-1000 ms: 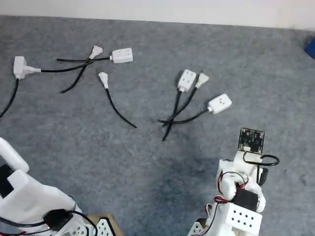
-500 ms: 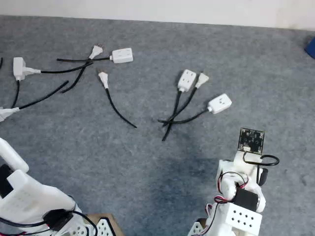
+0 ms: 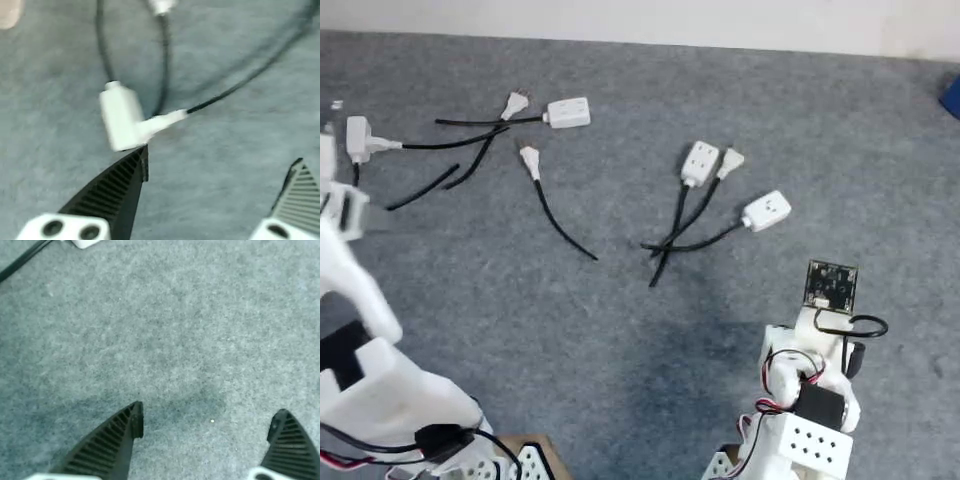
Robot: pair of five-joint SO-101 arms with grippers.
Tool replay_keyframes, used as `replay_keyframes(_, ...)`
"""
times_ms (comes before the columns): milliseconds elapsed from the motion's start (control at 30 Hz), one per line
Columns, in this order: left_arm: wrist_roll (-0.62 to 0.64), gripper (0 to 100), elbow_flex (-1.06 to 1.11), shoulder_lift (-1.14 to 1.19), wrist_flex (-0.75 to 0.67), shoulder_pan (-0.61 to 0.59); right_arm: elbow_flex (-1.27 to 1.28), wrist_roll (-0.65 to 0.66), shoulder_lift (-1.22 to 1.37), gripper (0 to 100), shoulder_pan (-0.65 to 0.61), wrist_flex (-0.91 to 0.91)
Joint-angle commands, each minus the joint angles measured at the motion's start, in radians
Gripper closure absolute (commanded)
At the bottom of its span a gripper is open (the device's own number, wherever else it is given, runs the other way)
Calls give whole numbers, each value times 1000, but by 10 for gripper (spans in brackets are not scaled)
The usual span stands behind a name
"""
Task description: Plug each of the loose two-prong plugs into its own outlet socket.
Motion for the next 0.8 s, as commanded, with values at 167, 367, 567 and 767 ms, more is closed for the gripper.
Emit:
replay_keyframes(167,358,589,-27,-82,-43,387,2,29,-10,619,-53,-16)
replay_keyframes(367,614,589,-15,38,-364,561,19,29,-15,619,-53,-21)
replay_keyframes(567,629,589,-30,183,-446,622,22,29,-15,619,-56,-39)
replay_keyframes(767,629,589,-108,283,-446,630,44,29,-15,619,-56,-58)
